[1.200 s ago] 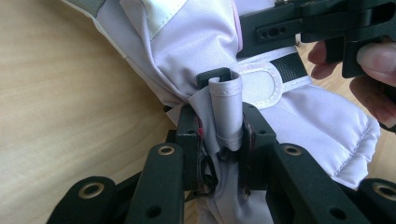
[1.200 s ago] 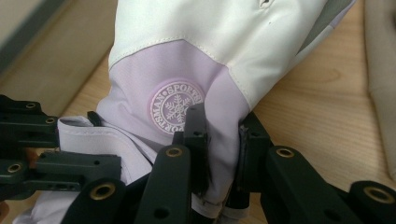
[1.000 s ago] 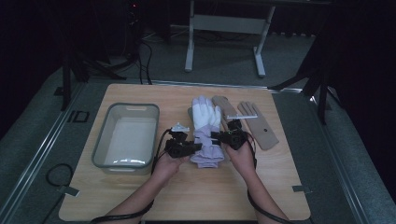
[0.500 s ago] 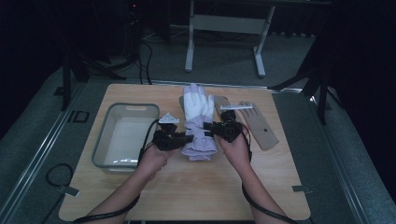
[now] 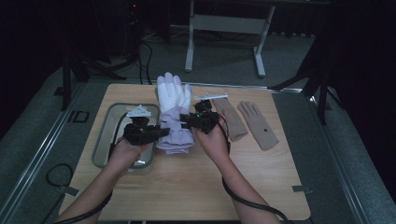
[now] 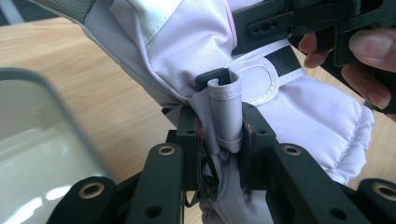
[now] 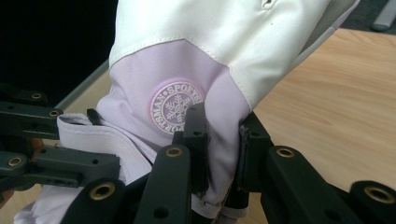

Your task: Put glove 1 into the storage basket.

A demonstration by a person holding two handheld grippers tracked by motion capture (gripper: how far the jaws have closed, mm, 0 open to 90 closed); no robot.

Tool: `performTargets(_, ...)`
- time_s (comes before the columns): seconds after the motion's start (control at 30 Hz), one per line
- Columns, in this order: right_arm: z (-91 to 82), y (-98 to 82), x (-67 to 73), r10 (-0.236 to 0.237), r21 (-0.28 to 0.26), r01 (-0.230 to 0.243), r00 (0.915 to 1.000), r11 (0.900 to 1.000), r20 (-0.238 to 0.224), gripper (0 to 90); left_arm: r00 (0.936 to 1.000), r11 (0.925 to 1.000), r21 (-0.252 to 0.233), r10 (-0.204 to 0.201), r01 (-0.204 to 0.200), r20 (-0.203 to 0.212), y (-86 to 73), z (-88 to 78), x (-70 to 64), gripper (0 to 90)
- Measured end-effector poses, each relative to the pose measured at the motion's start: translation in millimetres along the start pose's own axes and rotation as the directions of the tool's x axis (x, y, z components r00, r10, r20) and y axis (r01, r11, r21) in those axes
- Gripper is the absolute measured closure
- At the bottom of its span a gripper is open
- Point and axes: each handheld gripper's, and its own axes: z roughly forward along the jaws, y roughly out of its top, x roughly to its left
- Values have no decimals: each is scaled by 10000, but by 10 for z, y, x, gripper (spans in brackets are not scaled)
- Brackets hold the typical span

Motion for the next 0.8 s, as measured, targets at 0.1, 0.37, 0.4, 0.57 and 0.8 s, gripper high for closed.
performTargets(0.1,106,76,142,-148,27,149,9998,9999,-132,773,9999,9999,-81,-67,66,-115,-38,-149,103,741)
performTargets(0.37,451,227,523,-392,80,397,9976,9992,-568,773,9981,9994,-185,-300,290,-531,-177,-526,401,740)
performTargets(0.4,482,235,554,-399,100,406,9974,9991,-592,772,9978,9992,-200,-353,342,-563,-198,-562,434,740)
performTargets(0.57,666,280,740,-659,222,675,9957,9975,-656,772,9967,9987,-232,-477,462,-652,-294,-706,593,741)
performTargets(0.8,889,301,906,-716,294,735,9956,9969,-600,772,9973,9981,-275,-566,553,-475,-424,-797,835,740)
